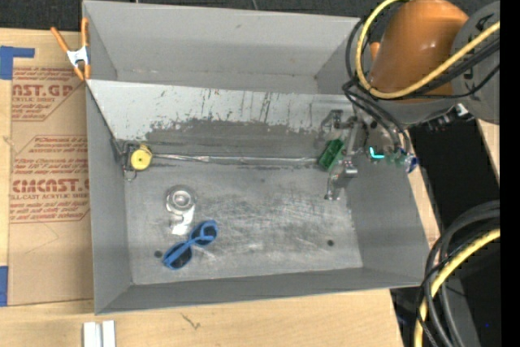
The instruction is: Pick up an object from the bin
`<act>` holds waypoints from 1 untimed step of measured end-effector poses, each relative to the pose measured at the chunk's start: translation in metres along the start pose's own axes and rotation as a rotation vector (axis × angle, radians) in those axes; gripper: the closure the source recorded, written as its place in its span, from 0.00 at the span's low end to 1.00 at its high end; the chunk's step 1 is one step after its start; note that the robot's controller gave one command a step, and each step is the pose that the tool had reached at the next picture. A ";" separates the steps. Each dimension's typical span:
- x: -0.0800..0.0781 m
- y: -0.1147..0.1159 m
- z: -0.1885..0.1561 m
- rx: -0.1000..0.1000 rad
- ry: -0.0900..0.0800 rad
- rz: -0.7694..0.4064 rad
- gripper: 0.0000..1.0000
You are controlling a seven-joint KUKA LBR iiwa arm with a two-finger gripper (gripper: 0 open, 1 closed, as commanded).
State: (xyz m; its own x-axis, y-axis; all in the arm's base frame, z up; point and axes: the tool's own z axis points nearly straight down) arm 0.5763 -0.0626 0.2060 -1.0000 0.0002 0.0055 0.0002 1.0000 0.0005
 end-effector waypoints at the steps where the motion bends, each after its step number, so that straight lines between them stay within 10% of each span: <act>1: 0.051 0.050 0.069 -0.002 0.002 -0.128 0.00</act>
Offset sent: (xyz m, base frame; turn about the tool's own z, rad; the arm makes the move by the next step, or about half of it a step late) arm -0.0492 0.0471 -0.0650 -0.1242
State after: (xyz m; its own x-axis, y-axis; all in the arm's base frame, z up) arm 0.5245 -0.0124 0.1373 -0.9919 -0.1271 0.0074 -0.1270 0.9919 0.0036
